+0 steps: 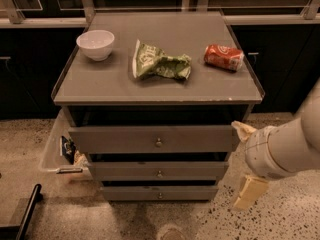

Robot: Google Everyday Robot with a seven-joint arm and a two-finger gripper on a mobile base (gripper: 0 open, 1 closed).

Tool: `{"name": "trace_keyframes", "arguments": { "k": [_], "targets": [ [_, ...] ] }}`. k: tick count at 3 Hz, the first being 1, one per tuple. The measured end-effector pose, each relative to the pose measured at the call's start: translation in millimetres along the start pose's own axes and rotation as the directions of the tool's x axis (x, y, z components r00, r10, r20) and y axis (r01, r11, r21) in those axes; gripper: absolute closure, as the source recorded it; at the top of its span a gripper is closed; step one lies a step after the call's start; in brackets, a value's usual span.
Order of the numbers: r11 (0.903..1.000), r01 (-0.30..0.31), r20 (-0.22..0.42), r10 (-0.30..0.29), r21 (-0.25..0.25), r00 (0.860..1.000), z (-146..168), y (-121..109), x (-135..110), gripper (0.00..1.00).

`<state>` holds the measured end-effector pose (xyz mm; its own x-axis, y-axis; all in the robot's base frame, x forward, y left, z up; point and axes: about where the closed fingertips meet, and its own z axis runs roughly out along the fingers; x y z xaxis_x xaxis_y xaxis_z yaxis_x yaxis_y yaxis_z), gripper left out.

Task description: Open bottom drawer

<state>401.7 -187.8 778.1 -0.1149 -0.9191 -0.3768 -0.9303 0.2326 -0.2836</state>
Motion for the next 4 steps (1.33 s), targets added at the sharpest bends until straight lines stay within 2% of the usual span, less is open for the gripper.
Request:
{"name": "trace_keyframes", "arguments": {
  "k": [2, 3, 4],
  "targets": [
    [0.9971, 0.066, 0.058, -0.063, -0.038, 0.996, 75.6, 31.7, 25.5, 0.00],
    [0.9960, 0.081, 0.084, -0.078, -0.038, 0.993, 109.3, 40.0, 47.8, 0.00],
    [0.9954, 0.063, 0.095, -0.056, -0.073, 0.994, 142.9, 53.8, 77.3, 0.00]
  ]
}}
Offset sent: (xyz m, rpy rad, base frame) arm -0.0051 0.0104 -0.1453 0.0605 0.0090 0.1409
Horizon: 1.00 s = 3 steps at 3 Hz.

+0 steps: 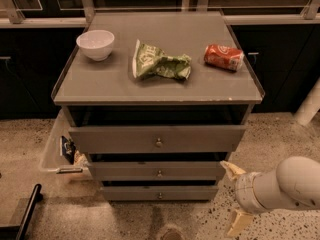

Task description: Open bottom drawer

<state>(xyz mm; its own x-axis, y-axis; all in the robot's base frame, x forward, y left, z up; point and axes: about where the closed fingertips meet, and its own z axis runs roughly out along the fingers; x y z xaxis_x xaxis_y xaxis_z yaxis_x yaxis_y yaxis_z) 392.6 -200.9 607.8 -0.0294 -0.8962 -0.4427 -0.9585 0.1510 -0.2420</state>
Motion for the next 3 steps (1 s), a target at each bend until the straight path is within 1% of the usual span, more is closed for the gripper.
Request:
{"name": "trace_keyframes", "arguments": {
  "k": [1, 2, 3],
  "targets": [
    [1.0000, 0.000, 0.000, 0.000, 0.000, 1.000, 0.0, 0.0, 0.0, 0.00],
    [1.0000, 0.001, -0.005, -0.001, 0.007, 1.000, 13.5, 0.3, 7.0, 0.00],
    [0.9997, 0.021, -0.025, -0.021, 0.010, 0.999, 41.8, 4.1, 19.4, 0.00]
  ]
}}
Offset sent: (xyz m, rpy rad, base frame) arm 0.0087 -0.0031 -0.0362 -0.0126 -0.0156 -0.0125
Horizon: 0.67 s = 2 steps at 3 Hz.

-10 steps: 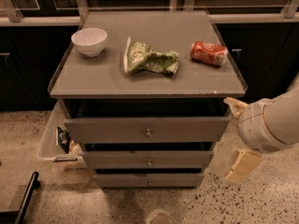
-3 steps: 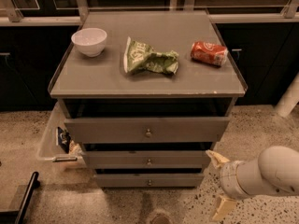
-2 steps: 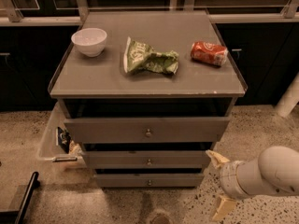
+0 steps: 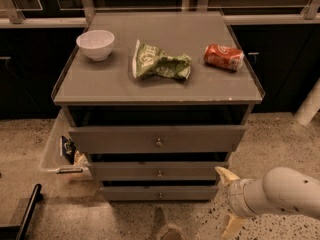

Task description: Open bottom drawer

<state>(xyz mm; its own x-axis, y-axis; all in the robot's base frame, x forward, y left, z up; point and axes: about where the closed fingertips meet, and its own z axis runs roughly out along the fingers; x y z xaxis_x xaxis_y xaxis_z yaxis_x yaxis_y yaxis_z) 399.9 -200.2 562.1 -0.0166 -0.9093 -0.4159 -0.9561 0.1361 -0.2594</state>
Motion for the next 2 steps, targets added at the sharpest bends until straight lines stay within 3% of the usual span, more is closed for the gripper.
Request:
{"name": "trace_keyframes", "arguments": {
  "k": [2],
  "targets": [
    [0.9969, 0.070, -0.021, -0.069, 0.036, 0.997, 45.6, 0.2, 15.6, 0.00]
  ]
}}
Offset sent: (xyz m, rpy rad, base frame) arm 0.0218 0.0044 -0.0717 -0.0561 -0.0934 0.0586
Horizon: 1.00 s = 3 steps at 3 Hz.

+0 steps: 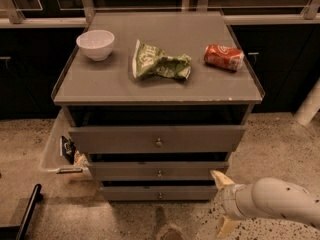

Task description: Open bottom drawer

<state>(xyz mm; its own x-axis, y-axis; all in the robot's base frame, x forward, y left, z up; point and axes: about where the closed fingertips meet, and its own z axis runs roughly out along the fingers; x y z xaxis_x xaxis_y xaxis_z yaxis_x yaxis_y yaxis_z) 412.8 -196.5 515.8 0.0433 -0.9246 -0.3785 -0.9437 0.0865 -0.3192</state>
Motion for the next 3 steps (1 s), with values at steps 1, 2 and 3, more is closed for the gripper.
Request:
{"name": "trace_keyframes", "arguments": {
  "k": [1, 2, 3],
  "targets": [
    [0.9997, 0.020, 0.007, -0.020, 0.016, 1.000, 19.2, 1.4, 9.3, 0.00],
    [0.9995, 0.011, 0.058, -0.013, 0.029, 0.998, 56.1, 5.3, 26.4, 0.00],
    [0.9995, 0.011, 0.058, -0.013, 0.029, 0.998, 56.1, 5.3, 26.4, 0.00]
  ]
}}
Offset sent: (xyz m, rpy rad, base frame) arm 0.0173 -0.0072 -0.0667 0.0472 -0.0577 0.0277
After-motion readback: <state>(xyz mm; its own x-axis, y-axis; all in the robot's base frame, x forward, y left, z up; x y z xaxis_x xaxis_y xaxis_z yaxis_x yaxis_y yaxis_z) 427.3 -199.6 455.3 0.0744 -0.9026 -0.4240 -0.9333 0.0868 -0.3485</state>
